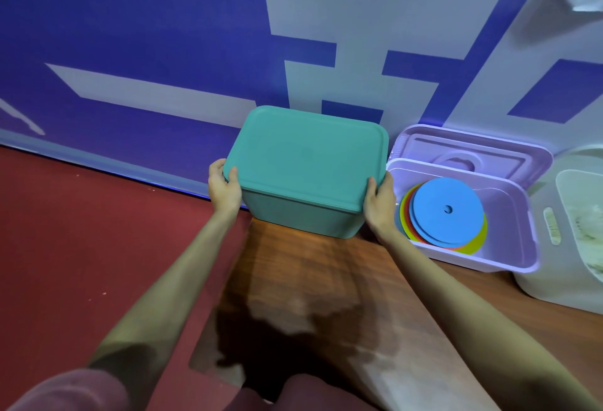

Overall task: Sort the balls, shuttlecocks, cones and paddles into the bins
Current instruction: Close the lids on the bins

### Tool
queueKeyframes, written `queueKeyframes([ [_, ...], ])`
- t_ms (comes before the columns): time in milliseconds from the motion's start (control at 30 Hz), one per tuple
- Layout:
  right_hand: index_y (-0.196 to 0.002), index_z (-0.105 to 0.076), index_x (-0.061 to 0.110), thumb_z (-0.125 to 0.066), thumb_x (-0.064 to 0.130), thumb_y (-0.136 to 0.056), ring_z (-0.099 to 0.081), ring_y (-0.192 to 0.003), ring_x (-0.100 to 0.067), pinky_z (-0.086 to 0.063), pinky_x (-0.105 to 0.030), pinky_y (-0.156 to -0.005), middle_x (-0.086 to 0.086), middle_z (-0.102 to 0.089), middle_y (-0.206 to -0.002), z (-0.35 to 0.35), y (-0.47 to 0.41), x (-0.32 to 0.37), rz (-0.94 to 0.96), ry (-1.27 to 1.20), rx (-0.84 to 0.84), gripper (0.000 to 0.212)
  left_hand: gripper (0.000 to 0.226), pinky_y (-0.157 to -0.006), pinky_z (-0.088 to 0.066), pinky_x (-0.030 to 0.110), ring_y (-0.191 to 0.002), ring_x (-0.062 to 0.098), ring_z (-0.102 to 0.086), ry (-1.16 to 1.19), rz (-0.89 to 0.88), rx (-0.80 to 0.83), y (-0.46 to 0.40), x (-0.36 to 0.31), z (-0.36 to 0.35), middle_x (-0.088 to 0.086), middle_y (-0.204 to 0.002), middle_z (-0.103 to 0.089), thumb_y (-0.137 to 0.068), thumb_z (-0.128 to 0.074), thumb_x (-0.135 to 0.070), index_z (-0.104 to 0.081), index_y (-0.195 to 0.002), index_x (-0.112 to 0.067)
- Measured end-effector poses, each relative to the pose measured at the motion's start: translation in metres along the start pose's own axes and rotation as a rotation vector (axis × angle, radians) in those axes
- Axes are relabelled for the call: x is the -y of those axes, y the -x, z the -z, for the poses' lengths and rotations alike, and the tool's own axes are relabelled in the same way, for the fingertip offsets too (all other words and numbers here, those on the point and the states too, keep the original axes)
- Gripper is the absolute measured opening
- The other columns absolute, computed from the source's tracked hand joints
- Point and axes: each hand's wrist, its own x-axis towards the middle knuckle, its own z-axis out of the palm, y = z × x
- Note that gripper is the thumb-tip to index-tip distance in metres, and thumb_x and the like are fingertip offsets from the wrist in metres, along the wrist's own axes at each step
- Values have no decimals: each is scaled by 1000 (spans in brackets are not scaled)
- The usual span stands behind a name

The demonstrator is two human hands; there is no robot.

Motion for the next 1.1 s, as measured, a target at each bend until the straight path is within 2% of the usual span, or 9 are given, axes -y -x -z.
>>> queueKeyframes([
  [167,-120,-47,-7,-40,9,-97,-48,-112,-40,-33,-35,-91,-26,-52,-120,-4,-6,0,-10,81,-47,29,25,-89,-48,39,-104,30,-60,-115,-51,-1,-9,-4,-2,13,-114,-63,-94,-47,-8,-52,-119,-3],
  [233,-134,-37,-5,-40,9,-95,-43,-121,-40,-31,-40,-100,-25,-47,-131,-6,-7,0,3,177,-56,41,26,-87,-44,36,-105,31,-58,-233,-94,4,-13,-9,-3,13,-114,-64,-95,-47,-10,-53,-119,-4],
  [333,-148,-19,4,-37,4,-91,-22,-140,-35,-22,-44,-113,-22,-23,-152,-7,-11,5,97,456,-11,60,30,-88,-41,39,-112,35,-54,-513,-193,62,-27,-20,-9,15,-121,-61,-97,-46,-11,-51,-125,-5],
  [433,-150,-17,11,-32,9,-95,-6,-146,-29,-14,-46,-116,-12,-9,-158,-10,-31,8,150,661,107,56,45,-107,-31,46,-137,35,-32,-842,-373,243,-44,-34,-28,15,-149,-36,-99,-47,-23,-39,-141,-8],
  [567,-150,-15,10,-25,28,-102,-2,-147,-26,-7,-46,-117,-8,-5,-159,-11,-69,11,163,754,179,52,53,-115,-11,54,-146,35,-1,-1072,-373,451,-64,-50,-63,6,-160,-9,-101,-30,-43,-22,-150,-25],
  [667,-150,-10,6,-23,30,-102,0,-147,-26,-3,-44,-118,-9,-2,-159,-10,-86,11,201,771,210,56,53,-116,-5,54,-146,35,6,-1145,-398,517,-79,-56,-77,4,-161,0,-102,-21,-47,-13,-152,-30],
  [767,-149,-11,1,-25,29,-102,-1,-147,-28,-3,-39,-119,-14,-4,-159,-13,-90,7,235,742,191,56,53,-118,-3,53,-146,32,9,-1175,-452,508,-85,-55,-82,3,-161,3,-102,-16,-46,-7,-152,-30],
  [900,-148,-13,-4,-27,26,-102,-4,-146,-33,1,-34,-120,-20,-7,-157,-14,-90,2,269,725,193,56,52,-118,-5,51,-147,31,6,-1169,-490,476,-83,-51,-81,3,-161,0,-103,-15,-43,-7,-152,-30],
  [1100,-148,-14,-4,-27,27,-102,-4,-146,-33,0,-34,-120,-18,-8,-157,-17,-95,-3,261,714,211,57,52,-119,-5,49,-147,31,1,-1176,-503,490,-86,-49,-84,5,-160,-4,-102,-17,-42,-11,-152,-28],
])
